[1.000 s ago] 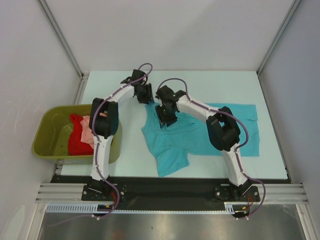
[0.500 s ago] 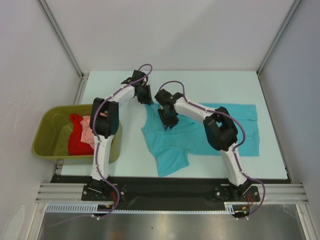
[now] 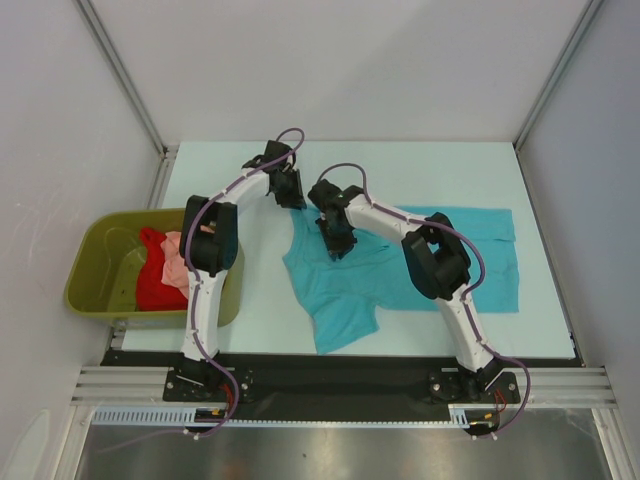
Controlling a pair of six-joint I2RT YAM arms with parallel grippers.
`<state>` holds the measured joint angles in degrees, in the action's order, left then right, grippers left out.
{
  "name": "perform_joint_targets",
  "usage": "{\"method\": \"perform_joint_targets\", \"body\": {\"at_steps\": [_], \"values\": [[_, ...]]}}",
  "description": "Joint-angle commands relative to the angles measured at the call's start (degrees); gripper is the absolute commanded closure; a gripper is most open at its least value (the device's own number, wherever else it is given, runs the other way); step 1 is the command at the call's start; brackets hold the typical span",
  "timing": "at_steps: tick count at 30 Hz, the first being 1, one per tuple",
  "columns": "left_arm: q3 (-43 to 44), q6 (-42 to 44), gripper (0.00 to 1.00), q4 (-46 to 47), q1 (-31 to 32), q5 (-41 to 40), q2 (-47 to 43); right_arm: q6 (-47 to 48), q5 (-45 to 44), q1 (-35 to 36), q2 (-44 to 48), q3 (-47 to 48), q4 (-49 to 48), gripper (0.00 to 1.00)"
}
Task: Fold and stack the t-shirts
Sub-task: Fold the tshirt
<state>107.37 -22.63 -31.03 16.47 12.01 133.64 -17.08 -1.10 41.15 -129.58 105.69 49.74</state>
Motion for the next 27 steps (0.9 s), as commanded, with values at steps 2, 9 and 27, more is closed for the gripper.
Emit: {"method": "perform_joint_targets", "body": {"at_steps": [2,9,27], "values": [[2.5,-0.9,0.75,-0.1,-0.3,-0.1,0.8,-0.3,-1.4,-0.1,-1.7,2.5,0.7,0.85],[2.3,-0.8,0.78,-0.2,-0.3,-0.3,1.0,1.8,-2.2,-0.2,2.0,2.8,2.7,0.91],[2.1,-1.2,0.81,-0.1,-0.4,-0.8,1.0,3.3,0.6,-1.6,1.8,4.4,3.7,0.96]]}}
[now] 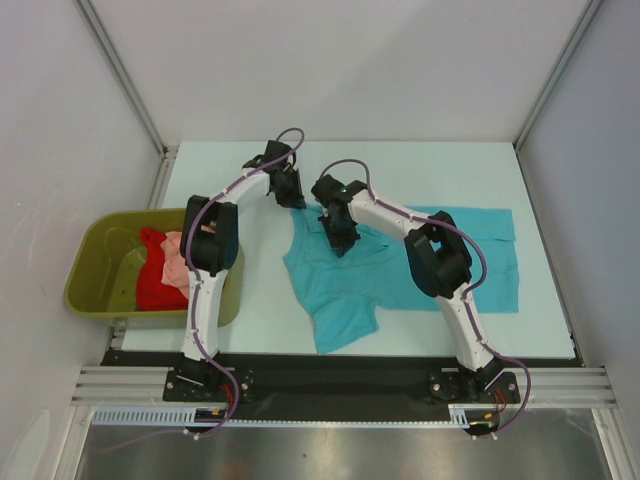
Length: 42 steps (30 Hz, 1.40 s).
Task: Fold and stack the t-shirts
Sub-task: Fold the tshirt
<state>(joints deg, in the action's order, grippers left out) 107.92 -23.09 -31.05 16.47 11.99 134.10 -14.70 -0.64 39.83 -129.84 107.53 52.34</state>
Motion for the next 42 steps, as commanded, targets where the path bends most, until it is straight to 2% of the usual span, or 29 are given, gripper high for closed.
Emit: {"method": "perform_joint_targets", "body": {"at_steps": [1,7,12,17,23,32,35,36,38,39,42], "values": [[1.5,-0.7,0.81,-0.1,-0.4,-0.8,0.5,1.1,0.1,-0.3,2.1,2.8,1.4,0.96],[1.8,-0.8,0.90,-0.1,-0.5,-0.9,0.8,2.0,5.0,-0.8,3.6,2.5,5.8,1.00],[2.6,-1.3,1.00,-0.3,-0.4,-1.3,1.3,3.5,10.3,-1.0,6.5,-2.7,6.3,1.00],[3.0,-1.3,1.00,-0.8,-0.5,-2.1,1.2,4.6,12.0,-1.3,10.2,-6.4,5.1,1.00],[2.6,-1.4,1.00,-1.1,-0.4,-2.7,0.5,5.4,18.8,-1.9,8.9,-6.0,4.1,1.00],[0.7,-1.1,0.99,-0.9,-0.4,-4.0,-1.6,4.7,30.1,-2.4,7.9,-6.9,2.9,0.90],[0.4,-1.0,0.90,-1.3,-0.4,-4.3,-2.1,4.3,33.1,-3.2,7.9,-7.4,2.4,0.82],[0.3,-0.9,0.79,-1.5,-0.4,-4.3,-2.1,3.2,31.9,-4.0,8.1,-7.8,2.1,0.73],[0.3,-0.9,0.68,-1.9,-0.5,-4.5,-2.4,1.2,28.6,-5.3,10.2,-9.1,-0.5,0.60],[0.1,-0.8,0.58,-2.0,-0.4,-4.5,-2.6,-1.5,27.2,-7.3,11.6,-9.9,-1.8,0.52],[0.1,-0.9,0.51,-2.9,-0.4,-5.0,-4.2,-6.6,18.3,-11.3,18.8,-15.0,-8.6,0.46]]}}
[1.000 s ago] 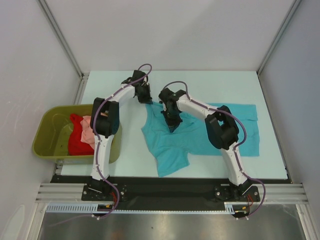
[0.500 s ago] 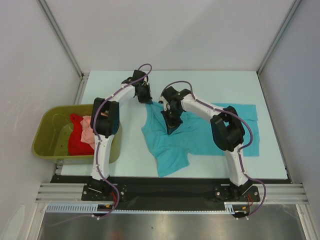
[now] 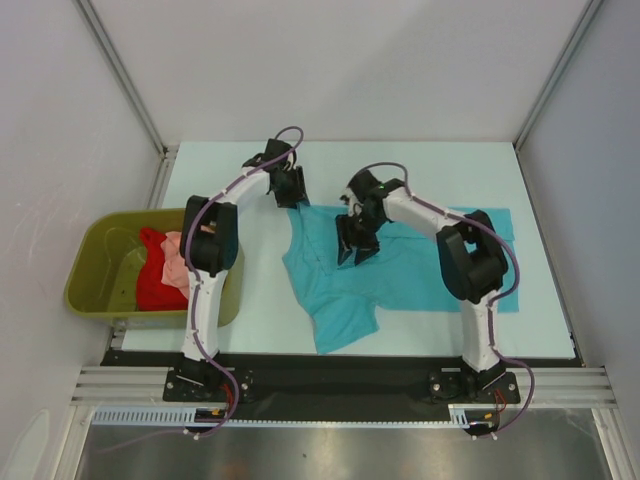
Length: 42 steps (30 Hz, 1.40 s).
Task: Fold and stack the t-shirts
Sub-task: Fold the tshirt
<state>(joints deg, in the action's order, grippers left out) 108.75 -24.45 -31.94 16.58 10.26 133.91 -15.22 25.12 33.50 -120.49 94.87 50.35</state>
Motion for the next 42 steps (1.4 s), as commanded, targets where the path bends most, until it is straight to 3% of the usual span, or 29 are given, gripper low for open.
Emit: {"method": "perform_joint_targets", "body": {"at_steps": [1,5,7,11,13,17,21,28,42], "values": [[-0.9,0.5,0.50,-2.1,-0.5,-3.4,-4.5,-8.8,-9.9,-8.2,11.4,-4.3,-9.0,0.43],[-3.1,0.8,0.49,0.0,-0.5,-5.0,-8.7,-17.4,-23.6,-19.5,17.1,-11.4,-18.2,0.38],[-2.6,1.2,0.49,0.2,-0.5,-5.5,-8.8,-19.2,-24.9,-26.6,16.3,-12.3,-20.1,0.38],[2.1,1.6,0.55,-1.6,-0.6,-4.5,-6.3,-13.4,-30.1,-33.0,13.0,-9.4,-21.0,0.36],[2.6,1.2,0.55,-1.3,-0.6,-3.4,-5.4,-9.1,-32.1,-36.2,10.0,-5.5,-20.6,0.29],[2.8,1.9,0.42,-1.3,-0.5,-2.5,-4.4,-3.7,-30.5,-43.9,3.2,3.5,-14.6,0.26],[2.6,3.9,0.32,-0.7,-0.5,-2.3,-3.5,-1.3,-30.2,-48.5,3.0,2.9,-16.8,0.25],[3.0,6.1,0.29,-0.1,-0.4,-1.0,-1.9,4.3,-31.0,-51.9,0.4,4.0,-16.5,0.26],[2.6,6.6,0.51,-1.9,-0.5,-0.9,-0.3,10.1,-25.7,-57.3,-1.2,3.2,-17.0,0.30]]}}
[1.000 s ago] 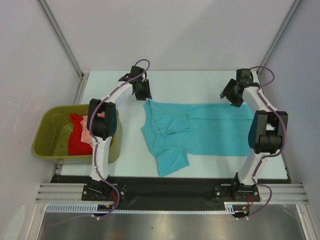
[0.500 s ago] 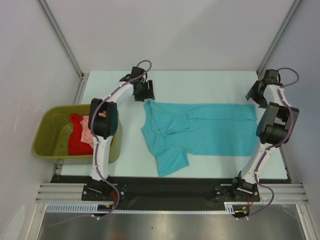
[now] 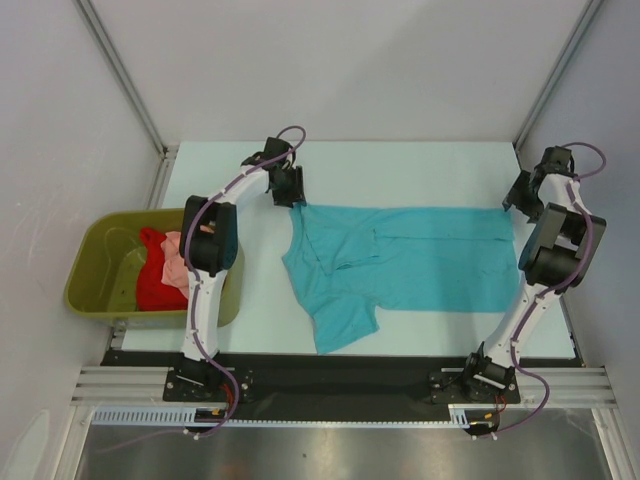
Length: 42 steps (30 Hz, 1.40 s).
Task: Fold and stack the t-shirts
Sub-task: Fold the tshirt
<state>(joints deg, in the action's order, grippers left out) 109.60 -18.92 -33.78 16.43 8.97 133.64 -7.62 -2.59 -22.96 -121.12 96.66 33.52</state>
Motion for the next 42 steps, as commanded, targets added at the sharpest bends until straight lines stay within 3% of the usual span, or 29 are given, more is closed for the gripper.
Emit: {"method": "perform_joint_targets", "body": {"at_steps": [1,7,14,21,28,34,40,42], "values": [[1.9,1.0,0.52,-0.2,-0.4,0.6,0.3,2.8,4.8,-1.0,-1.3,1.8,-0.3,0.30],[1.9,0.3,0.62,-0.2,-0.5,2.0,0.5,5.0,10.8,-0.8,-4.2,3.8,-1.1,0.34],[1.5,0.2,0.68,-0.6,-0.9,2.4,0.4,6.7,13.8,-0.9,-6.8,5.1,-0.2,0.40],[1.0,0.1,0.68,-0.9,-1.0,2.0,0.3,5.8,14.5,-2.3,-7.1,5.0,-1.5,0.39],[0.0,0.2,0.69,-0.7,-1.1,1.8,-0.3,5.0,22.6,-4.3,-8.9,5.5,-0.4,0.42],[0.4,-0.2,0.78,-0.8,-1.3,1.8,0.1,4.5,24.6,-4.4,-10.4,6.4,0.1,0.50],[1.4,-1.5,0.91,-0.8,-1.4,1.6,1.0,4.1,24.3,-3.9,-12.4,8.1,1.2,0.66],[2.2,-1.6,1.00,-1.2,-1.5,0.5,1.3,3.4,22.8,-3.8,-12.3,7.8,0.9,0.79]]}}
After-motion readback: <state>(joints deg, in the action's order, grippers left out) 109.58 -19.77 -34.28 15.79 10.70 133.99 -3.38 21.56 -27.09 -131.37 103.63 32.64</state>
